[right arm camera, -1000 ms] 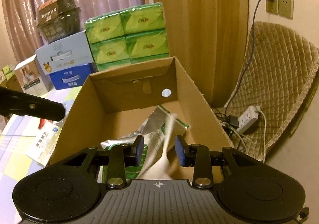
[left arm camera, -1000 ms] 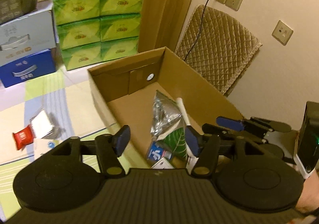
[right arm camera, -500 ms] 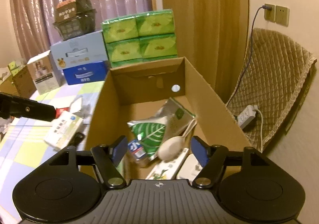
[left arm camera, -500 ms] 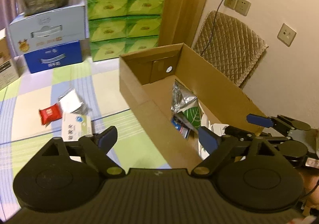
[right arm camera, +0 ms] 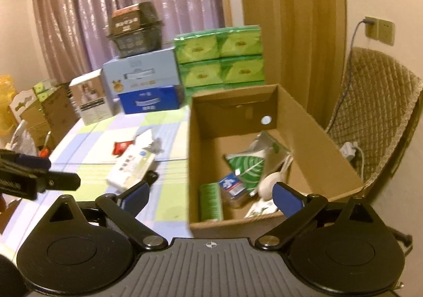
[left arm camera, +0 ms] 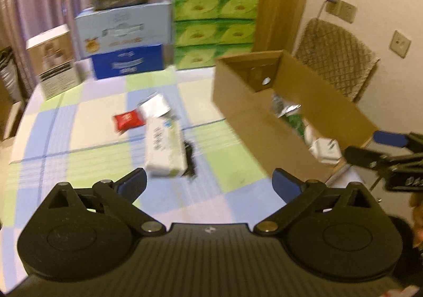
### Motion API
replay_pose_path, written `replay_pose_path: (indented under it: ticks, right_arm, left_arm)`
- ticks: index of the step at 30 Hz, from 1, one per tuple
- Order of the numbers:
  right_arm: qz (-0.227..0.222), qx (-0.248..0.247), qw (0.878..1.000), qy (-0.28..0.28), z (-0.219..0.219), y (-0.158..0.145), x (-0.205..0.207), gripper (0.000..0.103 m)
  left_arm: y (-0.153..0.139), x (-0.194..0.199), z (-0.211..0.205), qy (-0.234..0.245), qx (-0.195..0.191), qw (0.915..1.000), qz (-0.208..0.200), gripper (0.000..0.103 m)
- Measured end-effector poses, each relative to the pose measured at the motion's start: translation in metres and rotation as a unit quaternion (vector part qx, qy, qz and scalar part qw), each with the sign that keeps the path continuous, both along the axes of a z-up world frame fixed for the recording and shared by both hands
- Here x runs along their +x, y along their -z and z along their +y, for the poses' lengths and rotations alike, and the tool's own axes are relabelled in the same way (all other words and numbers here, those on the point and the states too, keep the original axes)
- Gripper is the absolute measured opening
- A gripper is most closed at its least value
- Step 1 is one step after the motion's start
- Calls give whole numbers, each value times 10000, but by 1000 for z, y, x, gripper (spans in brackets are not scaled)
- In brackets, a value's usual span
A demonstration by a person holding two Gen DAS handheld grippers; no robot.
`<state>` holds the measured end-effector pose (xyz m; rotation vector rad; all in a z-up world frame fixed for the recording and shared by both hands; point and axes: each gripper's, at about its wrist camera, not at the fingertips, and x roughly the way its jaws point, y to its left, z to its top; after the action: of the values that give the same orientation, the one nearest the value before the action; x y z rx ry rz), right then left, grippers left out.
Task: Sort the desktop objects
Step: 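Withdraw both tools from the cardboard box back over the table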
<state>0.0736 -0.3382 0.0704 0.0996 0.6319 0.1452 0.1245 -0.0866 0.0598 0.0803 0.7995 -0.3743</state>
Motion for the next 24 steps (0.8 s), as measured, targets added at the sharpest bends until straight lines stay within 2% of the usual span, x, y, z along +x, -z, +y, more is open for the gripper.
replay_pose_path:
  ticks: [6, 11, 20, 24]
  right_arm:
    - [46, 87, 9995, -312, 29, 0, -12, 101]
    - [138, 107, 9982, -576, 53, 5, -15, 101]
    - [382, 22, 9955, -864, 81, 23, -18, 101]
    - [456, 36, 9950, -893, 86, 27, -17, 101]
  left_arm:
    - [8, -22, 35, -297, 106, 9995, 2, 102]
    - [11, -29, 58, -494, 36, 9987, 126, 102]
    - [16, -33, 79, -723, 159, 9971, 172, 101]
    - [18, -31, 85, -825, 30, 9963, 231, 101]
